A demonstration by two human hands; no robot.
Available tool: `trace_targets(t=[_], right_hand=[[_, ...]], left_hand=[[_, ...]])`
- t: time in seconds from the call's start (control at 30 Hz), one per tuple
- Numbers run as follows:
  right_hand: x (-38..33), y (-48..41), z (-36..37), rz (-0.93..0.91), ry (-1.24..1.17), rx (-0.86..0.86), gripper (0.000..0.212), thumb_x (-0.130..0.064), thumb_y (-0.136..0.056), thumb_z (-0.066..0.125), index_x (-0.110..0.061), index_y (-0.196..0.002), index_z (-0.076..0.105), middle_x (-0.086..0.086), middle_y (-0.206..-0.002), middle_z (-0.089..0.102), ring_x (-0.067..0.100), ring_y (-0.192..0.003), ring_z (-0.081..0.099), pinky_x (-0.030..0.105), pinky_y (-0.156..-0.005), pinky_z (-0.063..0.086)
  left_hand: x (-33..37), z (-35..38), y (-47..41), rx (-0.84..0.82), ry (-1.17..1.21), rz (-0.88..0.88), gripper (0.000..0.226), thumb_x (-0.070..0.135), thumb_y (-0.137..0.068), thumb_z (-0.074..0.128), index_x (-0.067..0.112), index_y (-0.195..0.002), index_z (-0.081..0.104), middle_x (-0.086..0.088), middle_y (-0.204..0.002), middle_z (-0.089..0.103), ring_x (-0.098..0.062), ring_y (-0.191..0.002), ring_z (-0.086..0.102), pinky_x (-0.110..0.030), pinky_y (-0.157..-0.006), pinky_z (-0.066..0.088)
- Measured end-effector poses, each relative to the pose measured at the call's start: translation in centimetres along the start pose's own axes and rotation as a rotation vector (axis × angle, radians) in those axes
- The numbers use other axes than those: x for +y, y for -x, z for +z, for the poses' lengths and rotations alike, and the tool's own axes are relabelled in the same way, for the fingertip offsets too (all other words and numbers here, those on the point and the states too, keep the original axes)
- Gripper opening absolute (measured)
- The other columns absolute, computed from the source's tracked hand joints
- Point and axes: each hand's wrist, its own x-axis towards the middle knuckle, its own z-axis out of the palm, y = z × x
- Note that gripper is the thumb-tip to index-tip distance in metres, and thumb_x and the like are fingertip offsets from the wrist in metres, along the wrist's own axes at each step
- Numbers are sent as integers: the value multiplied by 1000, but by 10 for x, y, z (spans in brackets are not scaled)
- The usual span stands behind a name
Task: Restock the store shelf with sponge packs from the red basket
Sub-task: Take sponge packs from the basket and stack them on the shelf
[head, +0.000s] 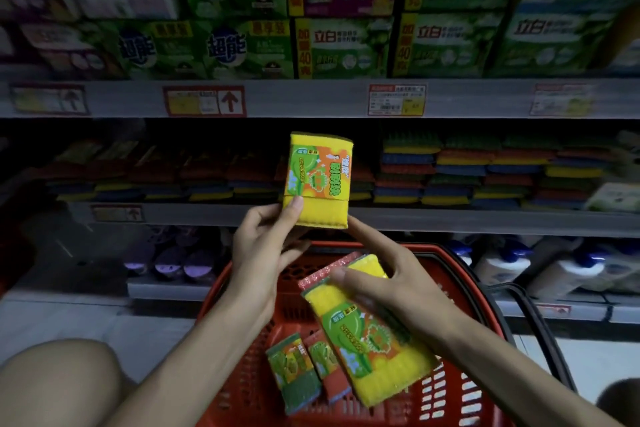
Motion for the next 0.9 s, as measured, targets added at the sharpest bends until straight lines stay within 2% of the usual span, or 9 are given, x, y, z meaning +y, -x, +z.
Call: trace_targets(t=[0.13, 0.27, 0.3, 0.4, 0.47, 0.53, 0.6, 0.8, 0.9], right_hand=[[-4, -4, -6, -4, -13, 31, 86, -48, -75, 79, -45, -151, 38, -40, -134, 49, -33, -113, 45, -4, -85, 38], [-2, -9, -14, -3, -10, 82, 89, -51, -74, 78, -44, -154, 38, -28, -152, 44, -22, -131, 39, 8, -104, 36], [-3, -10, -16, -4, -3, 89, 90, -52, -74, 77, -43, -155, 37, -26, -155, 43, -19, -133, 39, 8, -104, 35], [-2, -15, -22, -5, -19, 114, 90, -51, -74, 77, -44, -154, 38, -27, -151, 45, -30, -118, 43, -4, -84, 40], [-3, -18, -25, -15, -52, 133, 86, -48, -75, 79, -46, -152, 41, -29, -149, 47, -25, -122, 46, 3, -87, 45], [-4, -21, -29, -16, -86, 148, 83, -46, -76, 80, -48, -150, 43, -30, -148, 47, -9, -129, 53, 20, -99, 51], [-6, -24, -31, -15, -149, 150, 82, -40, -77, 79, -46, -150, 44, -33, -140, 50, 2, -115, 67, 29, -93, 58], [-5, -33, -33, -3, -232, 170, 82, -32, -77, 79, -43, -150, 44, -36, -126, 52, 7, -97, 75, 21, -73, 59], [-2, -39, -35, 27, -243, 185, 84, -29, -78, 80, -40, -152, 43, -42, -115, 57, 7, -95, 76, 22, -72, 60]], left_hand=[[0, 2, -3, -1, -148, 101, 29, 37, -93, 71, 20, -116, 75, 4, -115, 77, -11, -111, 71, -33, -83, 60], [2, 8, -6, -39, -224, 160, 14, 32, -100, 63, 37, -108, 73, 13, -125, 71, -3, -115, 65, -28, -82, 56], [1, 10, -6, -51, -240, 167, 15, 30, -101, 62, 40, -107, 72, 15, -127, 69, -2, -116, 64, -27, -82, 55], [-1, 15, -8, -72, -272, 174, 22, 29, -102, 60, 34, -121, 70, 13, -132, 67, -2, -118, 63, -26, -86, 54], [-3, 19, -9, -72, -270, 167, 30, 28, -102, 60, 26, -131, 68, 11, -133, 67, 0, -118, 63, -27, -91, 55], [-4, 23, -10, -77, -260, 150, 34, 29, -102, 59, 24, -135, 67, 11, -131, 69, 0, -117, 64, -30, -95, 55], [-6, 27, -12, -91, -254, 133, 34, 27, -103, 58, 24, -136, 67, 10, -129, 71, -4, -118, 66, -32, -94, 54], [-13, 33, -28, -100, -228, 88, 51, 30, -89, 59, 23, -140, 64, 5, -124, 75, -9, -116, 69, -30, -88, 50], [-15, 36, -36, -108, -223, 67, 43, 16, -100, 55, 20, -143, 61, 4, -126, 73, -9, -116, 69, -28, -85, 51]])
